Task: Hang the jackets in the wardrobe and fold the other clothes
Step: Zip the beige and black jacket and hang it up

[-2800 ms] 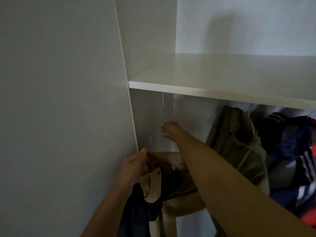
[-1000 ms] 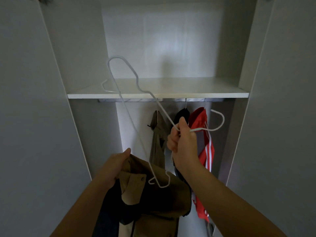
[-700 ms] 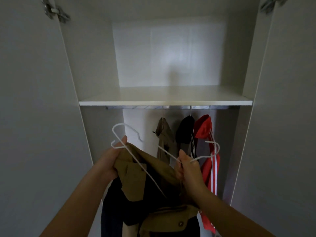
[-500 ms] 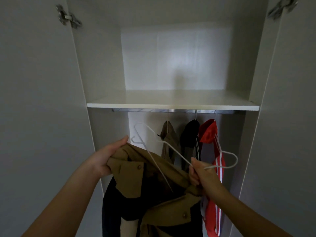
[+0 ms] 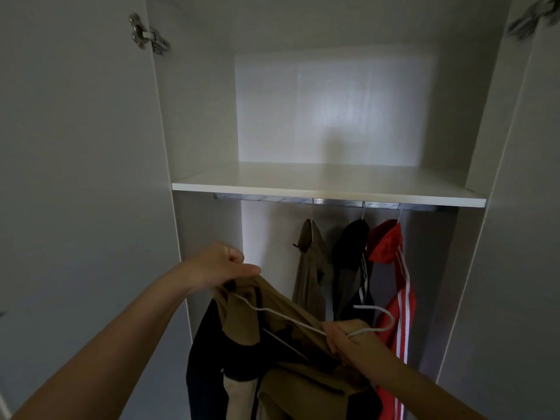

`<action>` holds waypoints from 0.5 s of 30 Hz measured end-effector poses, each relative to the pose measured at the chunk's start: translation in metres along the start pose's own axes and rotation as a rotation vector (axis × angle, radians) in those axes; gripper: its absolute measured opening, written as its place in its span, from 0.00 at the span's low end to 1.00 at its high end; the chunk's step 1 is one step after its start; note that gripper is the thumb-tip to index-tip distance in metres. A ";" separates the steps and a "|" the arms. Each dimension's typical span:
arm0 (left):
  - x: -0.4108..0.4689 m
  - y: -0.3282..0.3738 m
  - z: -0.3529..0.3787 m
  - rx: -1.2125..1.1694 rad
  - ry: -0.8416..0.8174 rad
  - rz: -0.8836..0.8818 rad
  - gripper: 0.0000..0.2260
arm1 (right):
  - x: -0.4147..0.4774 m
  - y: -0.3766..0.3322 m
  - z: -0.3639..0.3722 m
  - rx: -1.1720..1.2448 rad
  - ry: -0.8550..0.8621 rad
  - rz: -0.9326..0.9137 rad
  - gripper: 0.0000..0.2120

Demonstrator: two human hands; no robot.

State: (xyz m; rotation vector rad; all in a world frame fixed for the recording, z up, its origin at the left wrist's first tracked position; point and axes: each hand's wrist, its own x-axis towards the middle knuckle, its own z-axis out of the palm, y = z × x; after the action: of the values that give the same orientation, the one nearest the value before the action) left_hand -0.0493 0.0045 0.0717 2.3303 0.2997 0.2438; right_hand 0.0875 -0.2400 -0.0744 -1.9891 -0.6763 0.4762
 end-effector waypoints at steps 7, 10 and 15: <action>0.009 -0.012 -0.003 -0.013 -0.048 0.146 0.23 | 0.017 -0.029 -0.016 0.197 -0.069 -0.040 0.25; 0.014 -0.014 -0.005 0.540 -0.169 0.144 0.19 | 0.028 -0.026 -0.028 0.219 -0.057 0.001 0.26; 0.023 -0.017 -0.001 0.976 -0.351 0.138 0.15 | 0.036 -0.022 -0.030 0.250 -0.047 0.002 0.27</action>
State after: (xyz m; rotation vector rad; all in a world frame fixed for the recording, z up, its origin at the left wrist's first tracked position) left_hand -0.0300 0.0236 0.0621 3.2899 0.0738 -0.3321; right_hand 0.1268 -0.2285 -0.0430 -1.7482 -0.6117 0.5809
